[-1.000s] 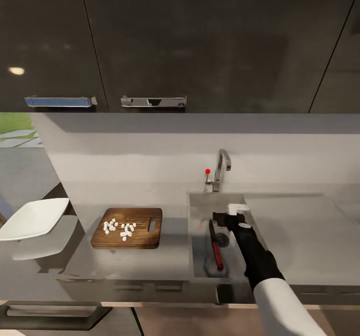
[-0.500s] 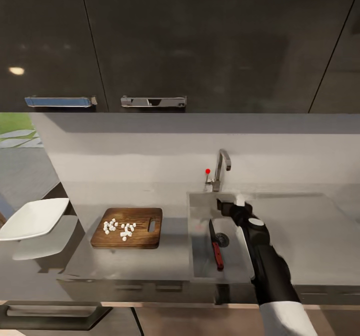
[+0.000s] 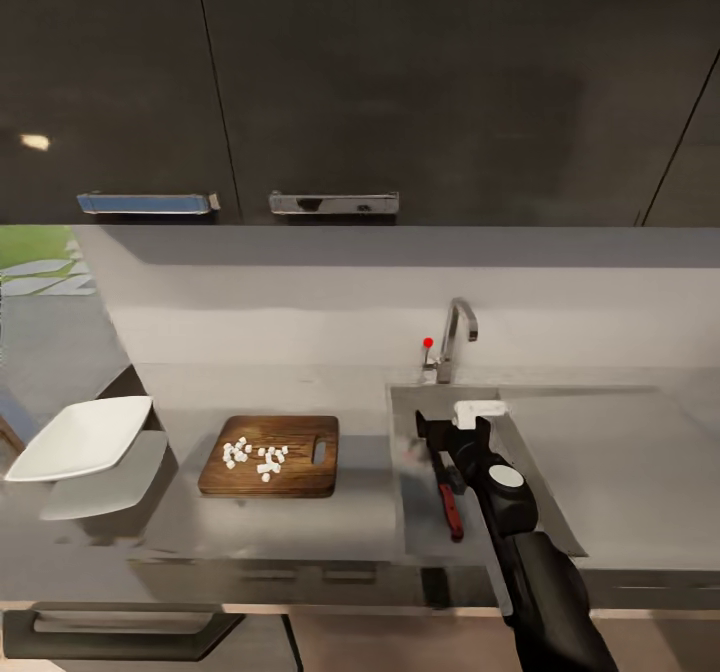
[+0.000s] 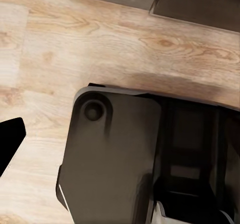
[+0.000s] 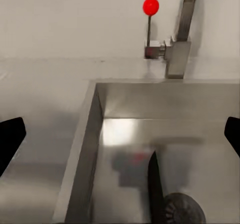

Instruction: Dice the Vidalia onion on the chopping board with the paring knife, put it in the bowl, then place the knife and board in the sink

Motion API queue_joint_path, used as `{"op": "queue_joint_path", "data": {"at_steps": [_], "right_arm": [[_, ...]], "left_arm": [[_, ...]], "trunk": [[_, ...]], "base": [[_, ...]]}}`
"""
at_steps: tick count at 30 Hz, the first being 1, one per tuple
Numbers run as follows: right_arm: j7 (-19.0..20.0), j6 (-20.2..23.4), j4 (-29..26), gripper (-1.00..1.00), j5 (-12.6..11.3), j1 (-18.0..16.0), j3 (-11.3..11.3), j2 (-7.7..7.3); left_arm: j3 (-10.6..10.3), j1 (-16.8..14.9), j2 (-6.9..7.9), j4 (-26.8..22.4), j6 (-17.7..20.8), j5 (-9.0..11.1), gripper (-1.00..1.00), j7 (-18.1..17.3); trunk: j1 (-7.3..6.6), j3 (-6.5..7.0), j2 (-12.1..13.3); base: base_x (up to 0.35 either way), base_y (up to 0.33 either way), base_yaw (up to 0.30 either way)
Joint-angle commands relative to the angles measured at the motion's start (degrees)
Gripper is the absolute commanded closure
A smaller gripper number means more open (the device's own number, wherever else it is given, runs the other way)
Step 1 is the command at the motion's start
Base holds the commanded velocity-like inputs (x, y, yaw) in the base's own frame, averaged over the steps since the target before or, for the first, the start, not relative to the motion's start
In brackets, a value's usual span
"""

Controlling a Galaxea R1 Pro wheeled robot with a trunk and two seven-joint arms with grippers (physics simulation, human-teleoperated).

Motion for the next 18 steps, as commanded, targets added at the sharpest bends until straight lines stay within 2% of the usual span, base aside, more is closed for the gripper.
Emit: {"op": "queue_joint_path", "data": {"at_steps": [1, 10, 18], "right_arm": [[-0.1, 0.4, -0.1, -1.00, 0.4, -0.1, 0.1, 0.03], [-0.2, 0.5, 0.6, -1.00, 0.6, 0.0, 0.1, 0.10], [-0.3, 0.4, 4.6, -1.00, 0.6, 0.0, 0.0, 0.14]], "left_arm": [[-0.1, 0.0, 0.02, 0.0, -0.1, 0.6, -1.00, 0.2], [-0.1, 0.0, 0.02, -0.1, -0.1, 0.6, -1.00, 0.2], [-0.1, 0.0, 0.02, -0.1, -0.1, 0.6, -1.00, 0.2]], "trunk": [[0.04, -0.11, -0.1], [0.04, -0.11, -0.1], [0.04, -0.11, -0.1]], "base": [[0.000, 0.311, 0.000], [0.000, 0.316, 0.000], [0.000, 0.317, 0.000]]}}
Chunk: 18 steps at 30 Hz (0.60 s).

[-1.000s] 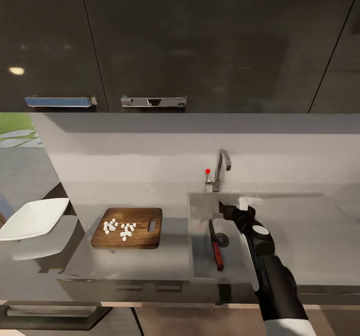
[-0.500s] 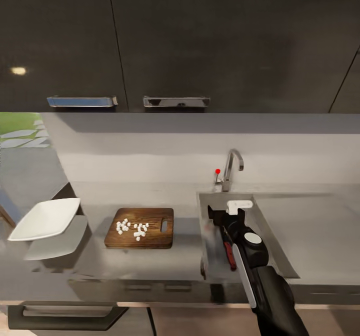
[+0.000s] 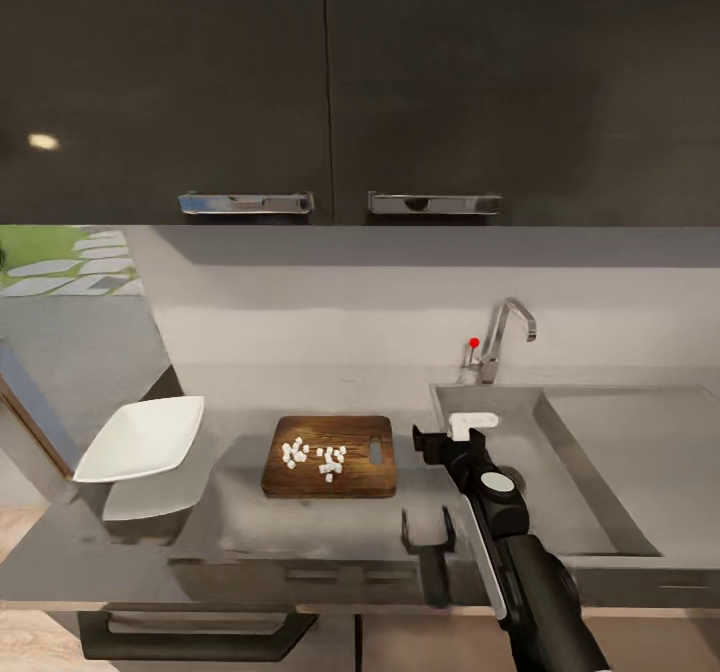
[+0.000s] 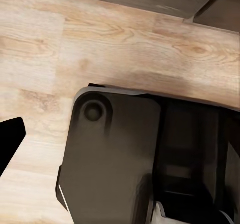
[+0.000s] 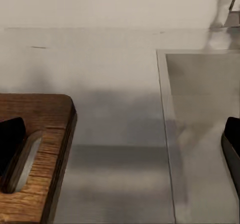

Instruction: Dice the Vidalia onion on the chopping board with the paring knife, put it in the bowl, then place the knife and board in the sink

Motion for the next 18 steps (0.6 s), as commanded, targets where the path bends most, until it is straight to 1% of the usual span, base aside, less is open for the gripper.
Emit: {"op": "queue_joint_path", "data": {"at_steps": [1, 6, 10, 13, 18], "right_arm": [[-0.2, 0.4, 0.0, -1.00, 0.4, -0.1, 0.0, 0.00], [-0.2, 0.4, 0.2, -1.00, 0.5, -0.1, -0.1, -0.18], [-0.2, 0.4, 0.5, -1.00, 0.5, -0.1, -0.2, -0.25], [-0.2, 0.4, 0.6, -1.00, 0.5, -0.1, -0.3, -0.31], [-0.2, 0.4, 0.7, -1.00, 0.5, -0.1, -0.3, -0.33]], "left_arm": [[-0.1, 0.0, 0.02, 0.0, -0.1, 0.5, -1.00, 0.2], [-0.1, 0.0, 0.02, 0.0, -0.1, 0.6, -1.00, 0.2], [-0.1, 0.0, 0.02, 0.0, -0.1, 0.5, -1.00, 0.2], [-0.1, 0.0, 0.02, 0.0, -0.1, 0.5, -1.00, 0.2], [-0.1, 0.0, 0.02, 0.0, -0.1, 0.5, -1.00, 0.2]], "trunk": [[0.04, -0.11, -0.1], [0.04, -0.11, -0.1], [0.04, -0.11, -0.1], [0.04, -0.11, -0.1], [0.04, -0.29, -0.1]], "base": [[0.000, 0.317, 0.000], [0.008, 0.317, 0.000], [0.183, 0.266, 0.000], [0.146, 0.083, 0.000], [0.025, 0.012, 0.000]]}}
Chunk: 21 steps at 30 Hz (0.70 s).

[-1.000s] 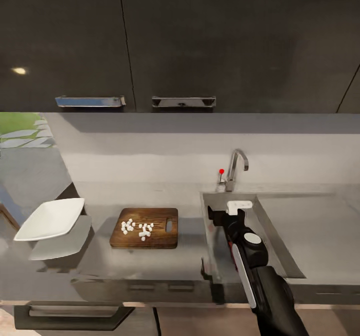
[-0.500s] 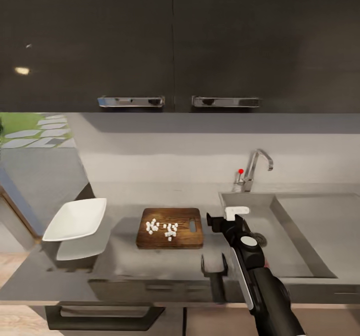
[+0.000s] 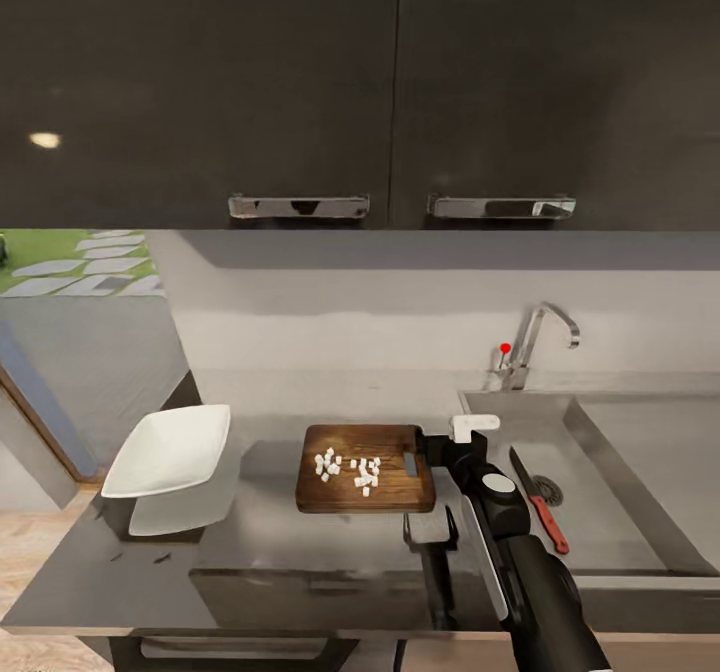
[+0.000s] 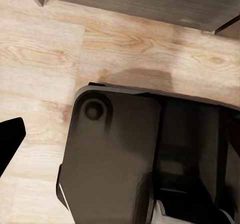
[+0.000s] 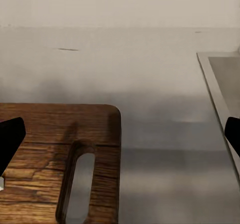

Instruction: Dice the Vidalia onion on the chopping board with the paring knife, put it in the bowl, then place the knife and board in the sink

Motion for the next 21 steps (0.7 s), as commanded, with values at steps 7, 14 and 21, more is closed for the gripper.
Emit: {"op": "queue_joint_path", "data": {"at_steps": [7, 14, 21], "right_arm": [[0.0, 0.4, 0.4, -1.00, 0.5, -0.1, 0.0, 0.00], [0.0, 0.4, 0.8, -1.00, 0.5, 0.0, 0.0, 0.02], [0.0, 0.4, 1.9, -1.00, 0.5, 0.0, 0.0, 0.08]], "left_arm": [[-0.1, 0.0, 0.01, -0.1, -0.1, 0.6, -1.00, 0.2], [-0.1, 0.0, 0.01, 0.0, -0.1, 0.6, -1.00, 0.2], [-0.1, 0.0, 0.01, -0.1, -0.1, 0.6, -1.00, 0.2]], "trunk": [[0.04, -0.72, -0.1], [0.04, -1.37, -0.1], [0.04, -2.02, -0.1]], "base": [[0.001, 0.000, 0.000], [0.000, 0.000, 0.000], [0.000, 0.000, 0.000]]}}
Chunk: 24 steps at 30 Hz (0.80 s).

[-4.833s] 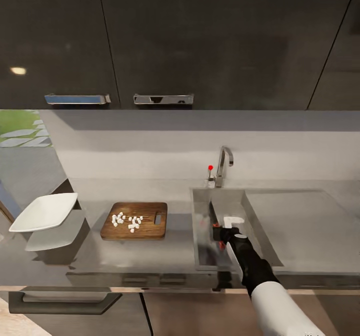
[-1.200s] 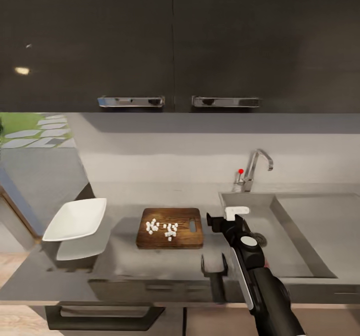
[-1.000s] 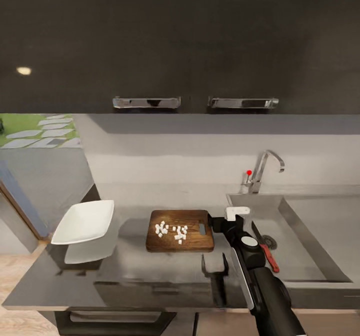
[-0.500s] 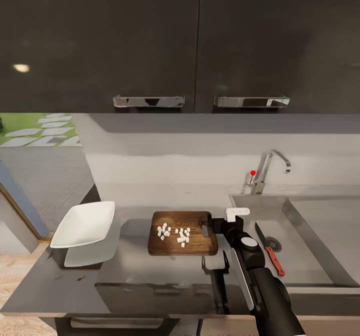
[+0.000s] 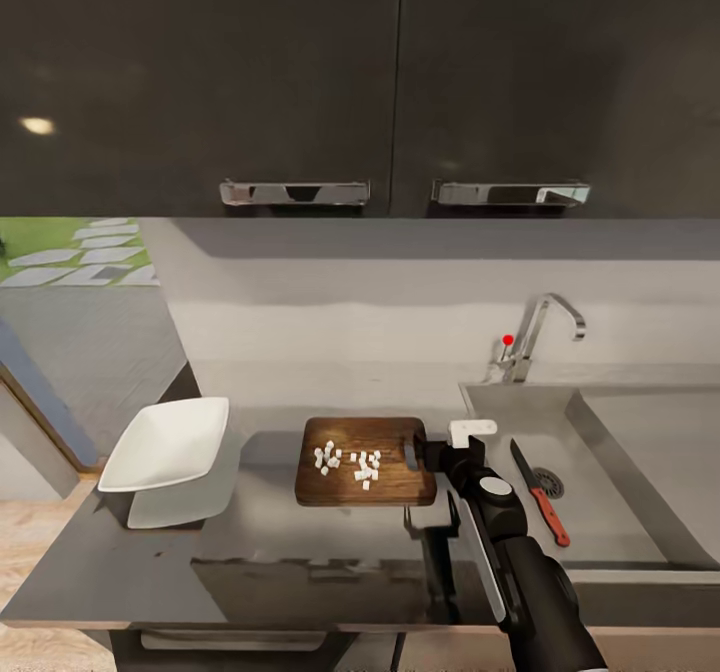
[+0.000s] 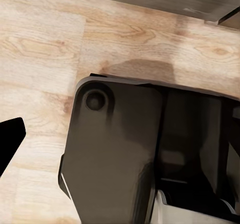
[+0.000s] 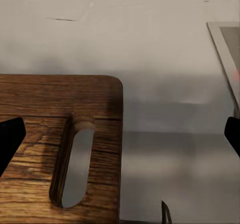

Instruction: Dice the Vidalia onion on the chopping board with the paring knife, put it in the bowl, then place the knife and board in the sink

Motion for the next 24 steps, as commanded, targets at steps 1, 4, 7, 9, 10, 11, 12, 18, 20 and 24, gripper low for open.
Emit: {"op": "queue_joint_path", "data": {"at_steps": [1, 4, 7, 9, 10, 11, 12, 18, 20, 24], "right_arm": [[-0.1, 0.4, 0.0, -1.00, 0.5, -0.1, 0.1, 0.00], [-0.1, 0.3, 0.0, -1.00, 0.5, 0.0, 0.1, 0.01], [-0.1, 0.3, 0.0, -1.00, 0.5, -0.1, 0.1, 0.01], [0.0, 0.3, 0.0, -1.00, 0.5, 0.0, 0.1, 0.01], [-0.1, 0.3, 0.0, -1.00, 0.5, -0.1, 0.1, 0.01], [-0.1, 0.3, 0.0, -1.00, 0.5, -0.1, 0.1, 0.01], [0.0, 0.3, 0.0, -1.00, 0.5, -0.1, 0.1, 0.01], [0.0, 0.3, 0.0, -1.00, 0.5, -0.1, 0.1, 0.01], [0.0, 0.3, 0.0, -1.00, 0.5, -0.1, 0.1, 0.01], [0.0, 0.3, 0.0, -1.00, 0.5, -0.1, 0.1, 0.01]], "left_arm": [[-0.1, 0.0, 0.01, -0.1, -0.1, 0.5, -1.00, 0.2], [-0.1, 0.0, 0.01, -0.1, -0.1, 0.6, -1.00, 0.2], [-0.1, 0.0, 0.01, 0.0, -0.1, 0.6, -1.00, 0.2], [-0.1, 0.0, 0.01, 0.0, -0.1, 0.6, -1.00, 0.2], [-0.1, 0.0, 0.01, 0.0, -0.1, 0.6, -1.00, 0.2], [-0.1, 0.0, 0.01, 0.0, -0.1, 0.5, -1.00, 0.2], [-0.1, 0.0, 0.01, 0.0, -0.1, 0.6, -1.00, 0.2], [-0.1, 0.0, 0.01, 0.1, -0.1, 0.6, -1.00, 0.2], [-0.1, 0.0, 0.01, 0.1, -0.1, 0.6, -1.00, 0.2], [-0.1, 0.0, 0.01, 0.1, -0.1, 0.6, -1.00, 0.2]], "trunk": [[0.03, -0.21, -0.1], [0.03, -0.48, -0.1], [0.03, -0.76, -0.1], [0.03, -0.95, -0.1], [0.03, -1.04, -0.1], [0.03, -1.13, -0.1], [0.03, -1.23, -0.1], [0.03, -1.78, -0.1], [0.03, -1.97, -0.1], [0.03, -2.34, -0.1]], "base": [[0.000, 0.000, 0.000], [0.000, 0.000, 0.000], [0.018, -0.002, 0.000], [0.083, -0.047, 0.000], [0.059, -0.030, 0.000], [0.030, -0.016, 0.000], [0.019, -0.010, 0.000], [0.004, -0.002, 0.000], [0.000, 0.000, 0.000], [0.057, -0.006, 0.000]]}}
